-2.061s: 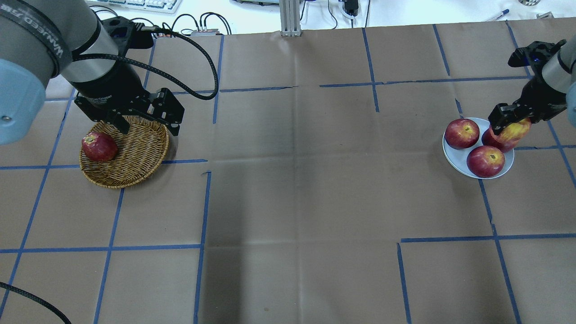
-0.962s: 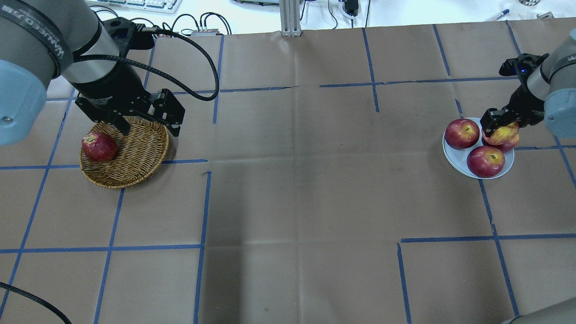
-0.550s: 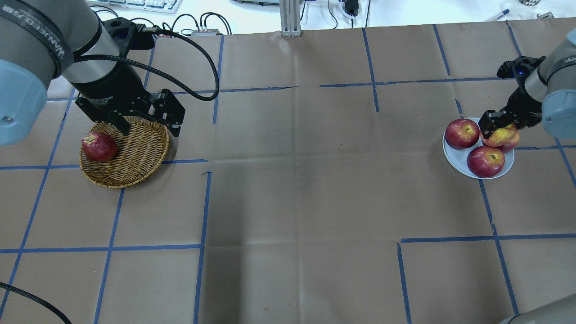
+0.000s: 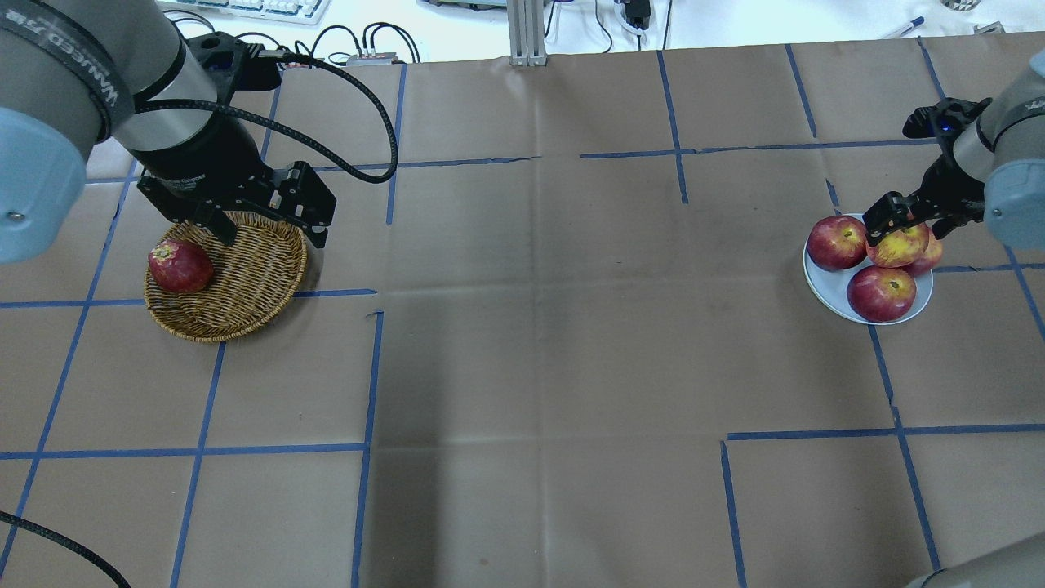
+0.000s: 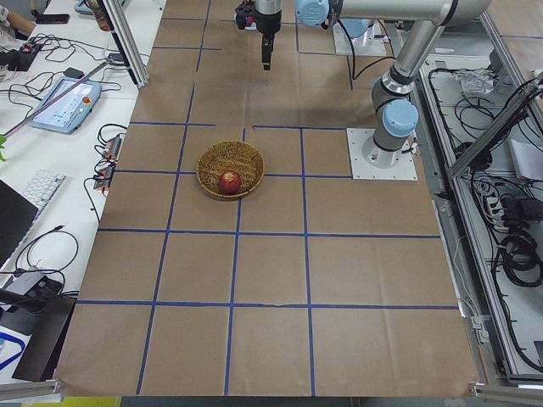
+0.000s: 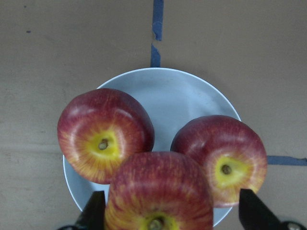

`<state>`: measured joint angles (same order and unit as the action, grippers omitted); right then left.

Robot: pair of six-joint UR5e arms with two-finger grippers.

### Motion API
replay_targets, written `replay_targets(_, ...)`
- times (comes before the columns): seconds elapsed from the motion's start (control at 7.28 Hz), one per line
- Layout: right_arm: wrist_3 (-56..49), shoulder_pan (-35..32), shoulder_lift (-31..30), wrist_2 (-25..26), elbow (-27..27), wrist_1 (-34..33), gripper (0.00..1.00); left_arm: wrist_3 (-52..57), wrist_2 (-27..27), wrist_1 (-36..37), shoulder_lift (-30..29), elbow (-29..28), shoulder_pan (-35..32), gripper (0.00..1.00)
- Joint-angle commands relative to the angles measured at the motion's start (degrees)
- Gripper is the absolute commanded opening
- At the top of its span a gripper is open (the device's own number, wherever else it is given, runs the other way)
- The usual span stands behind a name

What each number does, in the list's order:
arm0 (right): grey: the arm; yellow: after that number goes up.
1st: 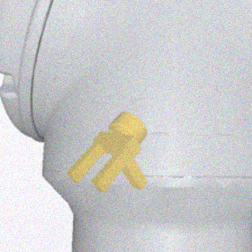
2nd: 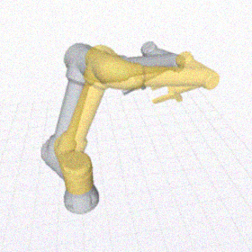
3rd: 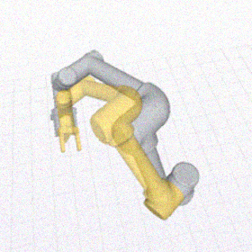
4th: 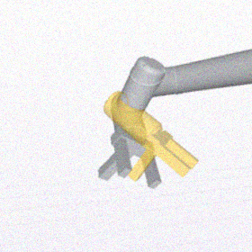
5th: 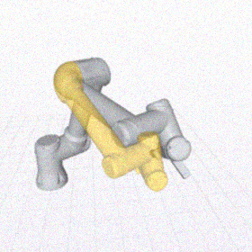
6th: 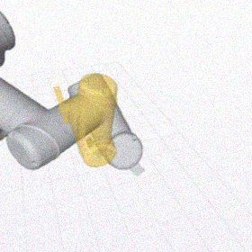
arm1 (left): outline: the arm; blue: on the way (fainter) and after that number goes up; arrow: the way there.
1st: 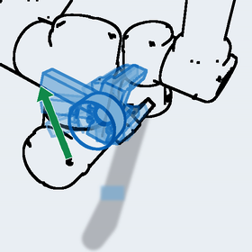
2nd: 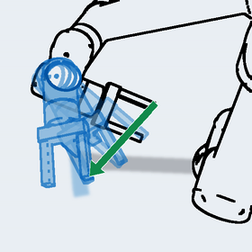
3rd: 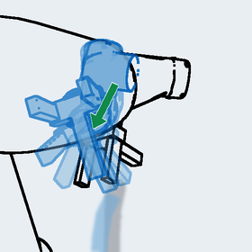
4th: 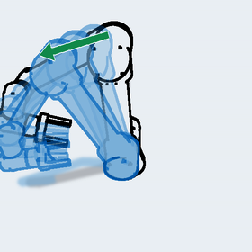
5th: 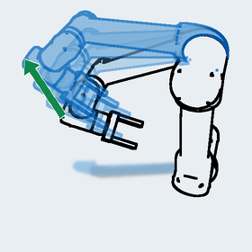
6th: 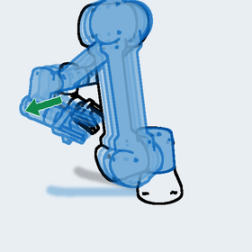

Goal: Transfer apple from basket to plate
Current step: 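Open the right gripper and raise it away from the plate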

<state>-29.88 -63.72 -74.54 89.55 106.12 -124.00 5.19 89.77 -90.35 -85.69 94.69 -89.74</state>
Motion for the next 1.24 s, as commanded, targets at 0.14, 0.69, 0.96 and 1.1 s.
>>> replay_targets(0.14, 0.26, -1.93, -3.75, -0.96, -6.33, 8.1, 1.0, -0.01, 0.06, 0.0, 0.09, 0.15, 0.0, 0.99)
replay_targets(0.69, 15.42, -11.57, -9.29, -0.09, -17.17, 28.98, 1.0, -0.01, 0.06, 0.0, 0.0, 0.15, 0.0, 0.99)
replay_targets(0.96, 24.75, -19.04, -11.23, 0.01, -16.83, 30.57, 1.0, -0.01, 0.06, 0.0, 0.0, 0.15, 0.0, 0.99)
replay_targets(1.1, 27.22, -21.77, -11.24, 0.01, -16.74, 30.57, 1.0, -0.01, 0.06, 0.0, 0.0, 0.15, 0.0, 0.99)
